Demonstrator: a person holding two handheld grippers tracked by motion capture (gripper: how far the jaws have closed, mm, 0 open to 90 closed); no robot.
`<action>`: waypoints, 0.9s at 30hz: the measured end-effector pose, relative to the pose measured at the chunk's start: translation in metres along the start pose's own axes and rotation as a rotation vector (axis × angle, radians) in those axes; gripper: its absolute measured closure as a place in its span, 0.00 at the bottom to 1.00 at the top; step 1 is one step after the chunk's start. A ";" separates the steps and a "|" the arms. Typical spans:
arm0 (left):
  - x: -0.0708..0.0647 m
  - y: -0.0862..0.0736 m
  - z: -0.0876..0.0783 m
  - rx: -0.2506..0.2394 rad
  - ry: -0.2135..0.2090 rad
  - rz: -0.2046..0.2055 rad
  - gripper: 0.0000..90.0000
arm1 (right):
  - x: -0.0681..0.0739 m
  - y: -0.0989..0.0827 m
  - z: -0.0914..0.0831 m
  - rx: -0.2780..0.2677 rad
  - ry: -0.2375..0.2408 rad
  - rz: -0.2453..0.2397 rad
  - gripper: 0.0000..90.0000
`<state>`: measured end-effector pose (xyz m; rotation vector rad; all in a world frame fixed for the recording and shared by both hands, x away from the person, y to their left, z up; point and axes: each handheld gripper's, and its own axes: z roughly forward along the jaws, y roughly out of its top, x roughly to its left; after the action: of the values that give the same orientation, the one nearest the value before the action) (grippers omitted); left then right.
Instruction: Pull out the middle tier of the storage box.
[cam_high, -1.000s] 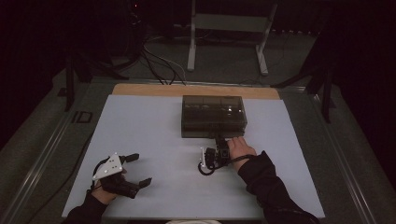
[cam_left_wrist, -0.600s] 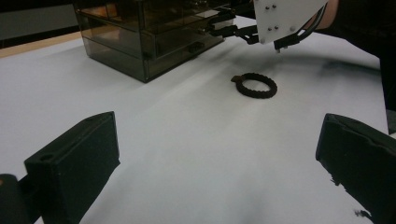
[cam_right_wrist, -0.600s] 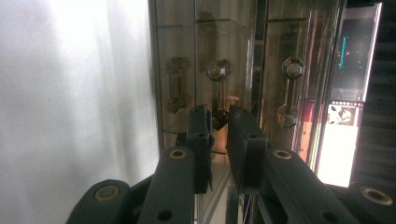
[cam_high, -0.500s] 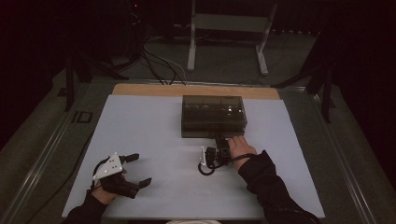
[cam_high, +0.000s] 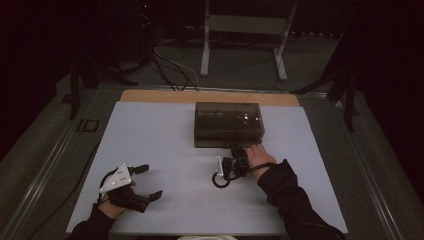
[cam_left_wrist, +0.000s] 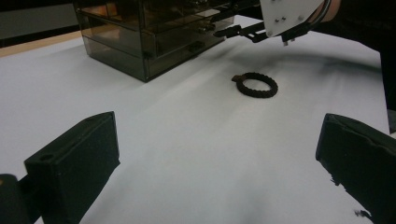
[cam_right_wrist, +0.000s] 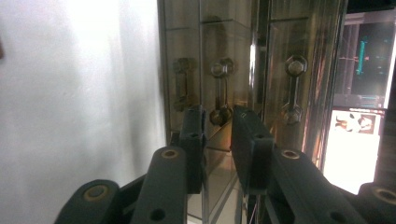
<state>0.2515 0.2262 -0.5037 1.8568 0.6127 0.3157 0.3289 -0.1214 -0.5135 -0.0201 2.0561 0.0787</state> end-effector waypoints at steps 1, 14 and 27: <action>0.000 0.000 0.000 0.001 0.000 0.001 0.01 | -0.001 -0.001 -0.002 -0.006 0.004 0.006 0.82; 0.000 0.000 0.001 0.001 0.002 -0.002 0.01 | -0.030 -0.028 -0.020 -0.095 0.321 0.181 0.39; 0.000 0.001 0.002 0.001 0.006 -0.002 0.01 | -0.064 -0.065 -0.031 -0.194 0.507 0.328 0.10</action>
<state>0.2524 0.2244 -0.5038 1.8563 0.6189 0.3202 0.3343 -0.1894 -0.4460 0.1959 2.5332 0.5222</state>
